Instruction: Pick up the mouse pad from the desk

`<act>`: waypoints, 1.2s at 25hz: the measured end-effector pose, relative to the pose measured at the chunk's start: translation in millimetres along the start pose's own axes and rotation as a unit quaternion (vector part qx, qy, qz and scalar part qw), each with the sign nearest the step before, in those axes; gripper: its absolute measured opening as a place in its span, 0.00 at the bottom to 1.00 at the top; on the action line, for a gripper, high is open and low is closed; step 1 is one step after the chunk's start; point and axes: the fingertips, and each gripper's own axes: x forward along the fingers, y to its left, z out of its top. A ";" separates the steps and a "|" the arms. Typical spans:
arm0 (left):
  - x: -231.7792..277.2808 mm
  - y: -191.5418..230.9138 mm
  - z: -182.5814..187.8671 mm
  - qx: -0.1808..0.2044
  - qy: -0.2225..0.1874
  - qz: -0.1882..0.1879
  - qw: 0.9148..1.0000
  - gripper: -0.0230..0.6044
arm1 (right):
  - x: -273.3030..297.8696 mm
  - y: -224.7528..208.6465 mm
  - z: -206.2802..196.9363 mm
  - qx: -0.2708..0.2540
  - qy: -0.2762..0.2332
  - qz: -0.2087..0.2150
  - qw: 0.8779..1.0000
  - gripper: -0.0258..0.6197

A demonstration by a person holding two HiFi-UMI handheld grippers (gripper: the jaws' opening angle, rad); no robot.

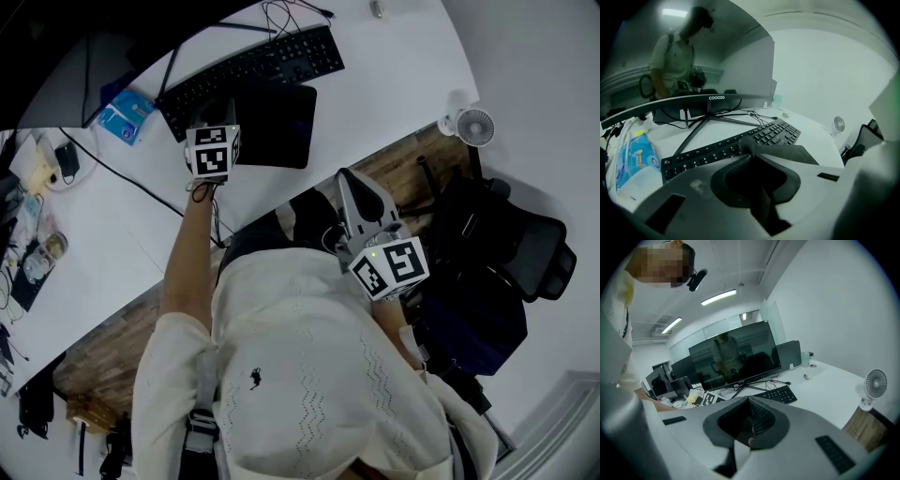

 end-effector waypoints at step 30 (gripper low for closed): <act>-90.7 -108.2 15.0 -0.035 -0.078 0.034 0.996 0.09 | -47.3 -58.8 -12.9 -0.006 0.008 0.060 0.998 0.04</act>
